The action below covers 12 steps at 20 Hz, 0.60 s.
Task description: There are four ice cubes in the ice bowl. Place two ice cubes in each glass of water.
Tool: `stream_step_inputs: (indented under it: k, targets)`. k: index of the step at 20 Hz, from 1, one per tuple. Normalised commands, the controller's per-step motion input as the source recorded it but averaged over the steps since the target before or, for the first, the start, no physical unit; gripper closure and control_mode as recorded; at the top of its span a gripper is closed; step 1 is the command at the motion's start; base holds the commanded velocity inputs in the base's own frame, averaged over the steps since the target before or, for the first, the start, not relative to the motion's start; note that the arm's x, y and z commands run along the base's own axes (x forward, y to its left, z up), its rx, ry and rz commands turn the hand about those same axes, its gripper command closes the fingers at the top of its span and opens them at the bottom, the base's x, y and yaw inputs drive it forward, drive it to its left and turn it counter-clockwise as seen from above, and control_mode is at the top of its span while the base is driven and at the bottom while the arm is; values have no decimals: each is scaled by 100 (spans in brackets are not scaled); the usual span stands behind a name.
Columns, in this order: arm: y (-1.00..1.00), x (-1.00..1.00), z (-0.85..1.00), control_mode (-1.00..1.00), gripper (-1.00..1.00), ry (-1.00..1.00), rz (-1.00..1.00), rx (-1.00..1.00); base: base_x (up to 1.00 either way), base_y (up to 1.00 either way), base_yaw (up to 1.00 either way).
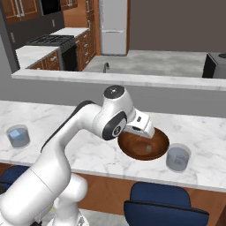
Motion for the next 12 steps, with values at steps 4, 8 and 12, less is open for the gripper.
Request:
stream_step_inputs:
  k: [4,8,12]
  targets:
    - [20,23,-22,-100,-100,0,1,0,0,0,0]
    - [6,23,-32,-100,-100,0,3,0,0,0,0]
    - [0,19,-29,-100,-100,2,7,0,0,0,0]
